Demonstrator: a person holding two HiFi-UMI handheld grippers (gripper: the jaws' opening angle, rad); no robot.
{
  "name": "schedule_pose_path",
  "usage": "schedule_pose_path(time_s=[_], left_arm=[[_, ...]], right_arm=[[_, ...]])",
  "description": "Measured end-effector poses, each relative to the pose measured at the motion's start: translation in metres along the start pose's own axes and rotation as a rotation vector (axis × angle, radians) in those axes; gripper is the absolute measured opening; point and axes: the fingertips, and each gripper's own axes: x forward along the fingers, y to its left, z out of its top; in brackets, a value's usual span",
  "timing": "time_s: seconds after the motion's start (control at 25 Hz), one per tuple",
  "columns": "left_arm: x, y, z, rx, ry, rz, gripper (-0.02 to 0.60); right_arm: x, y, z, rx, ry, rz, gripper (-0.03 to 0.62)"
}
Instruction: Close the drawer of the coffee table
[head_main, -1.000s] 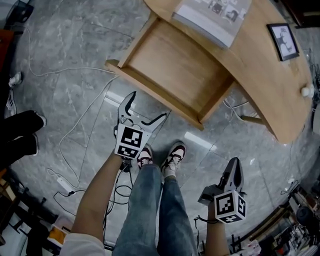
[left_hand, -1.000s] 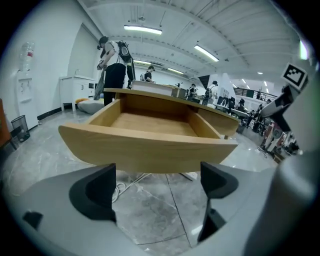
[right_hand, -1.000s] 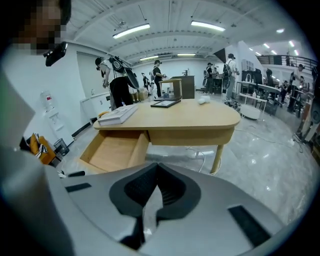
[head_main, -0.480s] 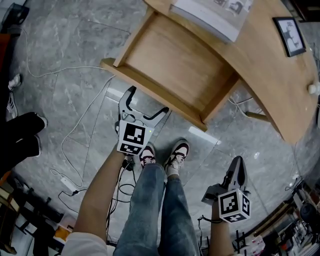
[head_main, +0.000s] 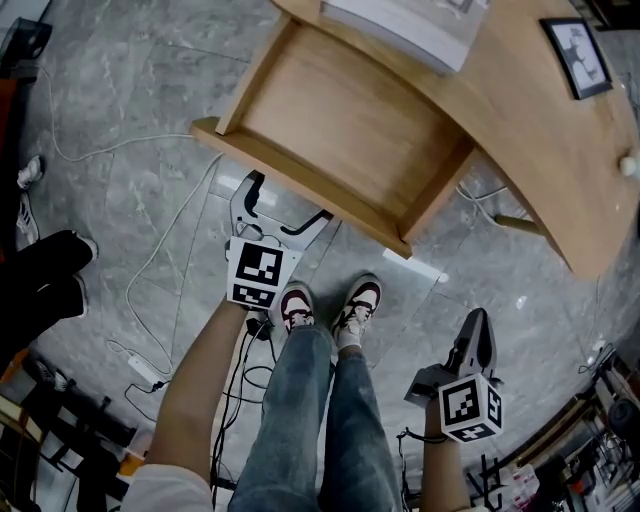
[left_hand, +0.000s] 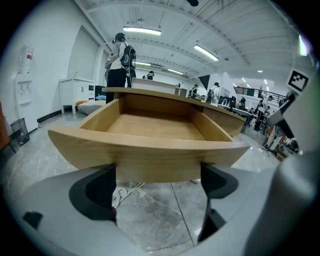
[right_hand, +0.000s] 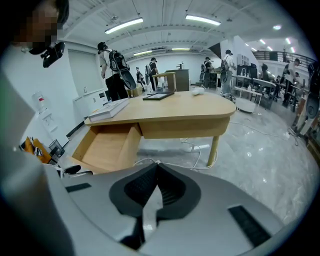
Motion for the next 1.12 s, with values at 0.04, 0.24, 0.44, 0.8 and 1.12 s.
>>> schedule_pose_path(time_s=[0.04, 0.24, 0.44, 0.8, 1.12], left_arm=[[0.0, 0.0, 0.0, -0.003, 0.008, 0.0, 0.529], [-0.001, 0.0, 0.002, -0.005, 0.026, 0.004, 0.529], [-0.003, -0.001, 0.006, -0.007, 0.032, 0.006, 0.526], [-0.012, -0.003, 0.02, -0.012, 0.013, 0.003, 0.526], [-0.017, -0.006, 0.035, -0.021, -0.016, 0.015, 0.526]], right_arm=[[0.001, -0.001, 0.0, 0.003, 0.0, 0.0, 0.002], [0.004, -0.006, -0.003, 0.019, 0.008, -0.009, 0.002], [0.007, -0.008, 0.001, 0.022, 0.007, -0.008, 0.002], [0.011, -0.005, 0.005, 0.023, 0.012, -0.007, 0.002], [0.014, -0.01, 0.011, 0.037, 0.003, -0.018, 0.002]])
